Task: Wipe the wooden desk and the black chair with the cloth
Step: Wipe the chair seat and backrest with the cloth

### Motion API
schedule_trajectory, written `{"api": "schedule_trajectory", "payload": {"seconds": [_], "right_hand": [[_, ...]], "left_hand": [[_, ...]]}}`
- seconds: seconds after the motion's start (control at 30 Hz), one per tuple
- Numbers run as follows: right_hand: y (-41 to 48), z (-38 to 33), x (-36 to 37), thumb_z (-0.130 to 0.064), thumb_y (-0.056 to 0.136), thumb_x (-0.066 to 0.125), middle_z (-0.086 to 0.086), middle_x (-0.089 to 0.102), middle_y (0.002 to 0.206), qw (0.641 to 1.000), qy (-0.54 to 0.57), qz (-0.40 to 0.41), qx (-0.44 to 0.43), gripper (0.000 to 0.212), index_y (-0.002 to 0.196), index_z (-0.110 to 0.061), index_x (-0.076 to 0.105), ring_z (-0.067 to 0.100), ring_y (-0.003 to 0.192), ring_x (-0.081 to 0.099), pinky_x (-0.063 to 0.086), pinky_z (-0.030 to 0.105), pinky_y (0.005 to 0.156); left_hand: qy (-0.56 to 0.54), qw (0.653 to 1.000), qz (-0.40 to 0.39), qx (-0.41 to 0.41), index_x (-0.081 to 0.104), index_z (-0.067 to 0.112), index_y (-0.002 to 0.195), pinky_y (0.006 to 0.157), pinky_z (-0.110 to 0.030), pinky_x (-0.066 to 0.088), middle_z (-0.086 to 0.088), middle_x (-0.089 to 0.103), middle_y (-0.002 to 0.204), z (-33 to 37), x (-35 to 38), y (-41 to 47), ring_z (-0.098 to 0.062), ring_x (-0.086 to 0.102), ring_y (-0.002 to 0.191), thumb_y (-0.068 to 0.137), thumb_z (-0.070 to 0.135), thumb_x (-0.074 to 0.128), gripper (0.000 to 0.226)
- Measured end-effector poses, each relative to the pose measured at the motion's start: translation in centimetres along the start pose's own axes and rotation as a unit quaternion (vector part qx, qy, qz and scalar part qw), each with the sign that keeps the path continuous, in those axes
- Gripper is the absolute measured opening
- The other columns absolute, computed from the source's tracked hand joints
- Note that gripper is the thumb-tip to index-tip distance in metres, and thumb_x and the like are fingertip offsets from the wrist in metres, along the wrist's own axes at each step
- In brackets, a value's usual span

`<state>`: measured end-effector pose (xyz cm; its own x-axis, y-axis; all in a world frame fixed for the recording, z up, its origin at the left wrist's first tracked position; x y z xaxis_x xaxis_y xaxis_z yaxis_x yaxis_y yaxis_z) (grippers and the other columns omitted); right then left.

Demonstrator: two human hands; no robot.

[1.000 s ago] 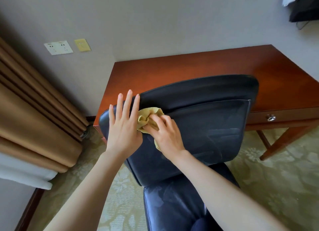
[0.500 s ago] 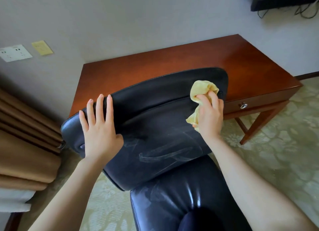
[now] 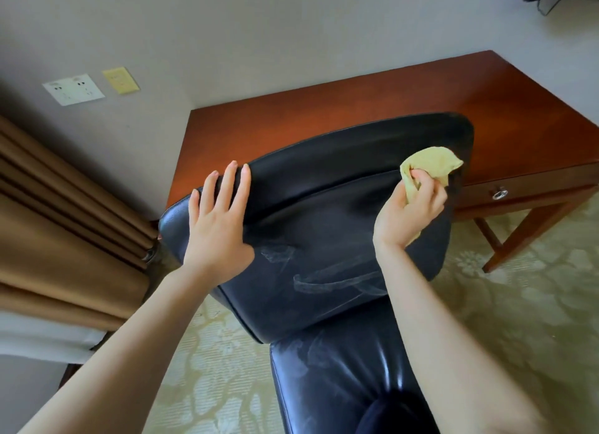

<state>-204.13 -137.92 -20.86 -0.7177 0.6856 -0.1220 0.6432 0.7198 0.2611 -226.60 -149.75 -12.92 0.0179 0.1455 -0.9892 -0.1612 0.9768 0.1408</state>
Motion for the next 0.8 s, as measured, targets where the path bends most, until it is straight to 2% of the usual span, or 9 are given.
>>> {"api": "schedule_trajectory", "payload": {"seconds": [0.17,0.27,0.33,0.4,0.5,0.57,0.63,0.73,0.8], "right_hand": [[-9.7,-1.8,1.6,-0.005,0.083,0.062,-0.007,0.044,0.118,0.990,0.038,-0.110,-0.079,0.025,0.106,-0.014,0.064,0.009,0.103,0.041,0.046,0.045,0.089],[-14.3,-2.3,2.1,-0.003,0.080,0.063,0.004,0.051,0.116,0.983,0.055,-0.127,-0.124,0.025,0.104,-0.010,0.065,0.013,0.099,0.046,0.040,0.023,0.093],[-16.9,-2.3,2.1,-0.001,0.080,0.063,0.000,0.049,0.116,0.975,0.070,-0.152,-0.148,0.025,0.103,-0.009,0.066,0.008,0.099,0.044,0.031,0.009,0.092],[-19.6,-2.1,1.9,-0.003,0.080,0.061,-0.005,0.046,0.117,0.965,0.070,-0.193,-0.164,0.024,0.102,-0.010,0.066,0.000,0.100,0.038,0.030,0.009,0.091],[-22.5,-1.2,1.5,-0.009,0.083,0.057,-0.005,0.049,0.120,0.939,0.060,-0.262,-0.215,0.021,0.102,-0.018,0.062,0.006,0.102,0.040,0.029,0.015,0.093],[-23.6,-0.5,0.9,-0.013,0.083,0.053,-0.004,0.047,0.121,0.909,0.064,-0.304,-0.277,0.022,0.103,-0.022,0.057,0.013,0.099,0.042,0.029,0.015,0.095],[-23.6,0.8,0.3,-0.012,0.079,0.052,-0.004,0.045,0.119,0.868,0.050,-0.346,-0.354,0.027,0.104,-0.022,0.058,0.018,0.098,0.043,0.037,0.025,0.094],[-22.4,2.4,-1.0,-0.001,0.066,0.069,-0.001,0.048,0.116,0.780,-0.004,-0.400,-0.481,0.029,0.092,-0.012,0.072,0.022,0.099,0.043,0.048,0.039,0.089],[-21.1,2.1,-1.6,0.001,0.054,0.079,0.002,0.060,0.109,0.717,-0.045,-0.436,-0.541,0.035,0.085,-0.012,0.074,0.020,0.097,0.044,0.052,0.037,0.082]], "left_hand": [[-0.008,1.000,-0.004,0.004,-0.007,0.021,0.151,0.115,-0.048,-0.003,0.001,-0.009,0.159,-1.8,-0.1,-1.2,-0.026,-0.008,0.144,0.066,-0.003,0.060,0.111],[-0.014,1.000,0.014,-0.001,-0.007,0.021,0.151,0.115,-0.047,-0.006,0.000,-0.010,0.159,-2.6,0.1,-2.4,-0.025,-0.010,0.144,0.066,-0.004,0.059,0.110],[-0.013,1.000,0.026,-0.005,-0.007,0.021,0.151,0.114,-0.047,-0.008,0.000,-0.012,0.159,-3.0,0.2,-3.1,-0.025,-0.012,0.144,0.069,-0.003,0.061,0.109],[-0.013,0.999,0.035,-0.005,-0.007,0.020,0.151,0.114,-0.047,-0.009,-0.001,-0.013,0.158,-3.5,0.3,-3.8,-0.026,-0.013,0.144,0.070,-0.001,0.062,0.109],[-0.022,0.999,0.043,0.000,-0.007,0.019,0.151,0.114,-0.047,-0.009,-0.002,-0.013,0.158,-3.5,0.5,-4.5,-0.027,-0.012,0.144,0.071,0.002,0.061,0.106],[-0.016,0.998,0.053,0.001,-0.007,0.019,0.151,0.114,-0.047,-0.008,-0.002,-0.013,0.158,-3.6,0.6,-4.8,-0.028,-0.011,0.143,0.072,0.004,0.060,0.105],[-0.015,0.998,0.062,-0.001,-0.008,0.019,0.151,0.115,-0.046,-0.008,-0.002,-0.013,0.158,-3.6,0.7,-4.8,-0.028,-0.010,0.143,0.070,0.005,0.061,0.107],[-0.022,0.998,0.066,0.005,-0.006,0.019,0.151,0.115,-0.046,-0.007,-0.003,-0.011,0.158,-3.6,0.6,-4.8,-0.029,-0.009,0.144,0.069,0.006,0.064,0.109],[-0.023,0.998,0.065,0.007,-0.005,0.019,0.151,0.115,-0.045,-0.008,-0.004,-0.009,0.159,-3.4,0.5,-4.7,-0.029,-0.009,0.144,0.071,0.007,0.064,0.107]]}}
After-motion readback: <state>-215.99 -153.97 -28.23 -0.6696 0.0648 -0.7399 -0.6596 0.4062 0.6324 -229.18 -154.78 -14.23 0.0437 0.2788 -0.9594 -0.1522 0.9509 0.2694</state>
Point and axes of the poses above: each hand's wrist, its own y-axis towards the middle knuckle, its own x-axis out of the palm, z = x × y, the point moved 3 cm from there along y, towards the middle knuckle
